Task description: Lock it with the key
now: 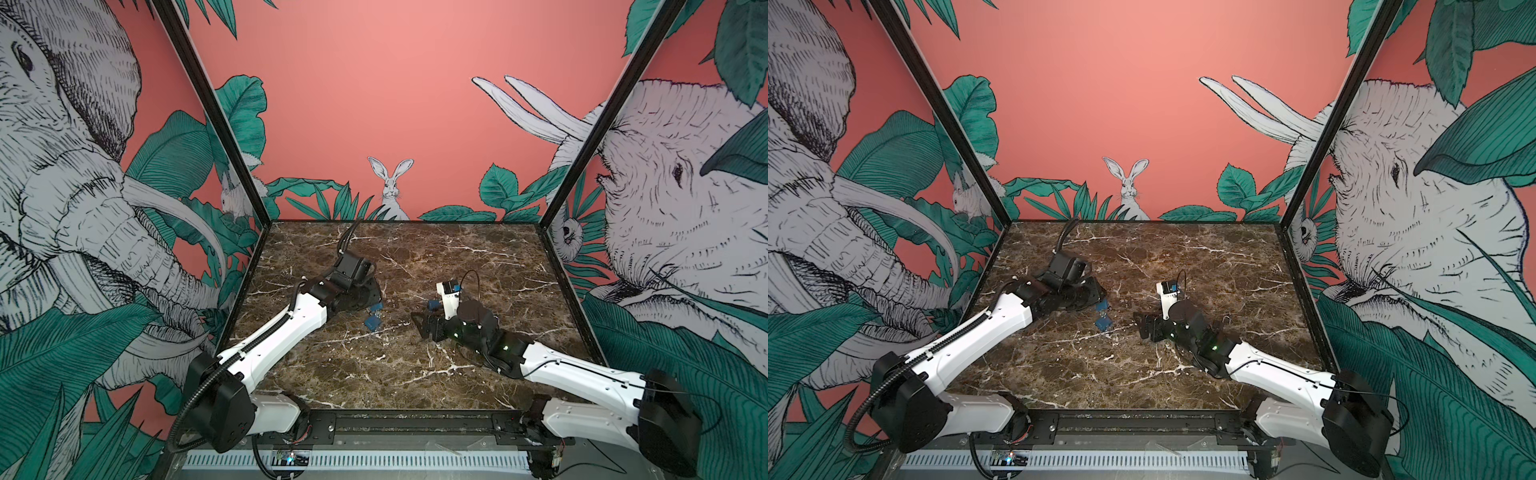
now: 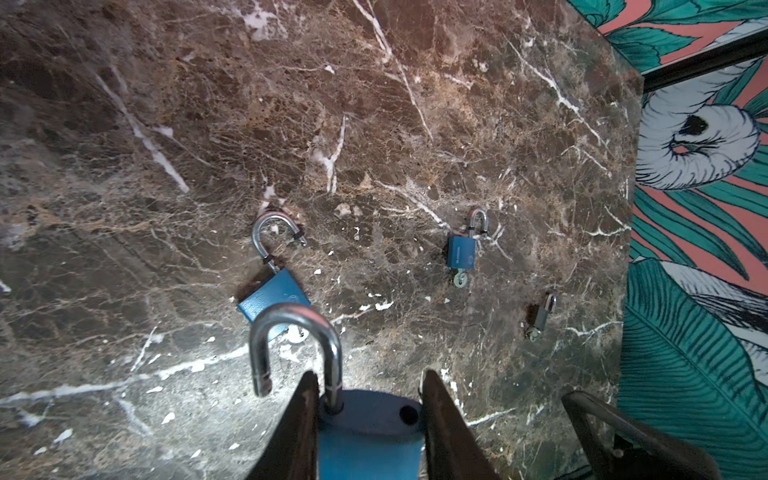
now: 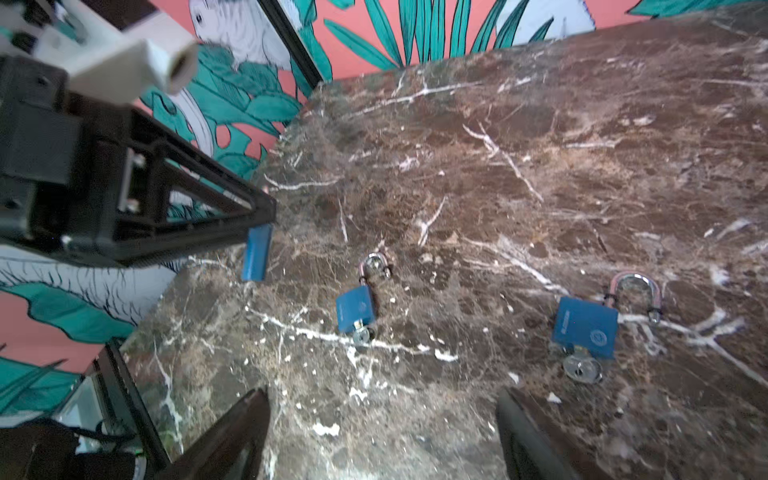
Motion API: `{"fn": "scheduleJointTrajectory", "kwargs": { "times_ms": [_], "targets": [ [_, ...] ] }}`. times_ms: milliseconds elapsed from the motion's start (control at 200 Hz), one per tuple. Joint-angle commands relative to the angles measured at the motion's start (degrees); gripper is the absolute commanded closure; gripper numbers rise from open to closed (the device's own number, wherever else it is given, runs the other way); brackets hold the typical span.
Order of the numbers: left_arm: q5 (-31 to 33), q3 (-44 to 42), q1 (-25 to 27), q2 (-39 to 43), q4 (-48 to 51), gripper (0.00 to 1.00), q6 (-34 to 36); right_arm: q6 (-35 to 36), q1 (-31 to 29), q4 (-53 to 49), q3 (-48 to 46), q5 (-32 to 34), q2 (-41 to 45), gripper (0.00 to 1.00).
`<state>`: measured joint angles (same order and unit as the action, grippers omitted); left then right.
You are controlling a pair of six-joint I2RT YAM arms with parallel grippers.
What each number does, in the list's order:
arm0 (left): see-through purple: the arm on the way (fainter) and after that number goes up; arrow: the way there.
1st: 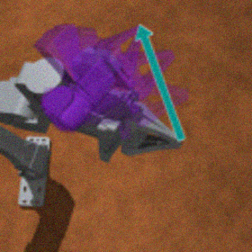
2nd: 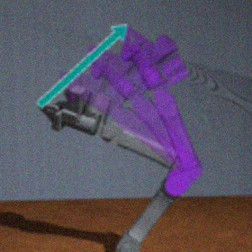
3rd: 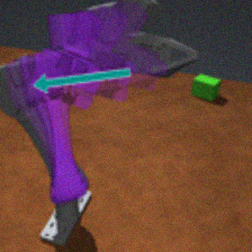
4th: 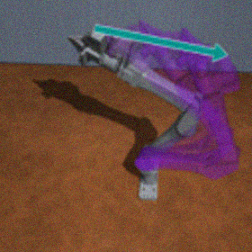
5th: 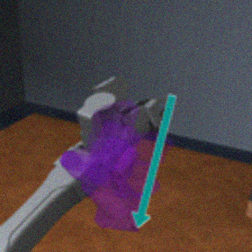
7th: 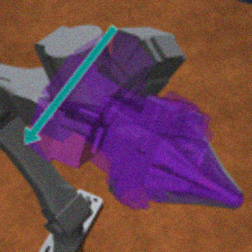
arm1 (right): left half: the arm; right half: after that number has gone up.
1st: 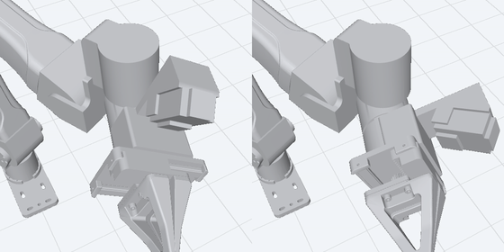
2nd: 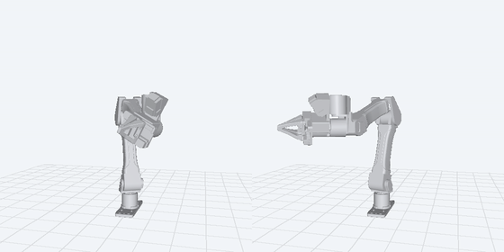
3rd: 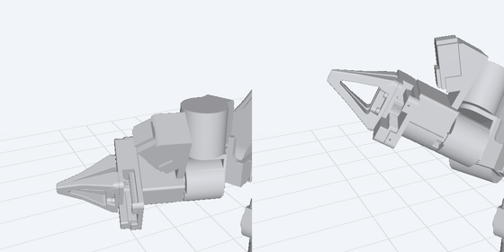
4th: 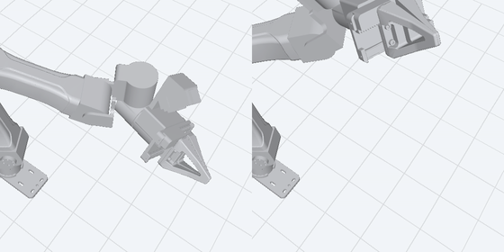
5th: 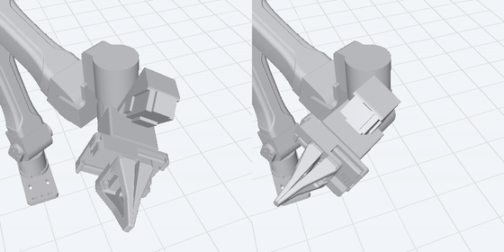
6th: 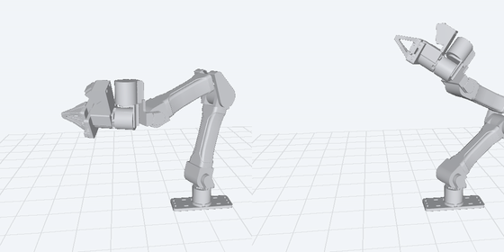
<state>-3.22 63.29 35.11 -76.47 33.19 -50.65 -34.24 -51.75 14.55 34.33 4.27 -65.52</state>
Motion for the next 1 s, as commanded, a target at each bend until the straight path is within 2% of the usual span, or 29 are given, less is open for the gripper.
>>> {"fn": "scheduleJointTrajectory", "kwargs": {
  "times_ms": [0, 155, 310, 415, 555, 795, 995],
  "targets": [
    [-2.37, 4.07, 0.11, -1.28, -3.9, 0.8, -3.14, -0.14, -1.09, 14.85, -1.65, 4.16, -1.76, 0.21],
    [-4.16, 7.3, 0.12, -3.07, -6.24, 0.8, -5.47, -0.04, -1.92, 27.08, -3.66, 7.02, -5.16, 0.28],
    [-3.78, 8.74, 0.13, -3.33, -7.08, 0.8, -6.89, -0.97, -2.16, 35.1, -2.62, 6.45, -10.59, 0.33],
    [-3.88, 9.22, 0.13, -3.59, -7.41, 0.8, -7.24, -1.64, -2.48, 37.49, 0.04, 4.47, -14.52, 0.35],
    [-5.13, 11.04, 0.11, -4.64, -7.56, 0.8, -7.35, -2.39, -3.51, 40.44, 2.13, 5.0, -18.31, 0.36],
    [-6.35, 10.91, -0.19, -5.01, -9.28, 0.81, -8.86, -2.96, -3.54, 42.19, 3.31, 5.57, -20.95, 0.37],
    [-7.98, 9.85, -0.14, -4.72, -10.99, 0.82, -10.06, -2.61, -3.54, 42.57, 4.4, 5.4, -22.42, 0.43]
  ]
}}
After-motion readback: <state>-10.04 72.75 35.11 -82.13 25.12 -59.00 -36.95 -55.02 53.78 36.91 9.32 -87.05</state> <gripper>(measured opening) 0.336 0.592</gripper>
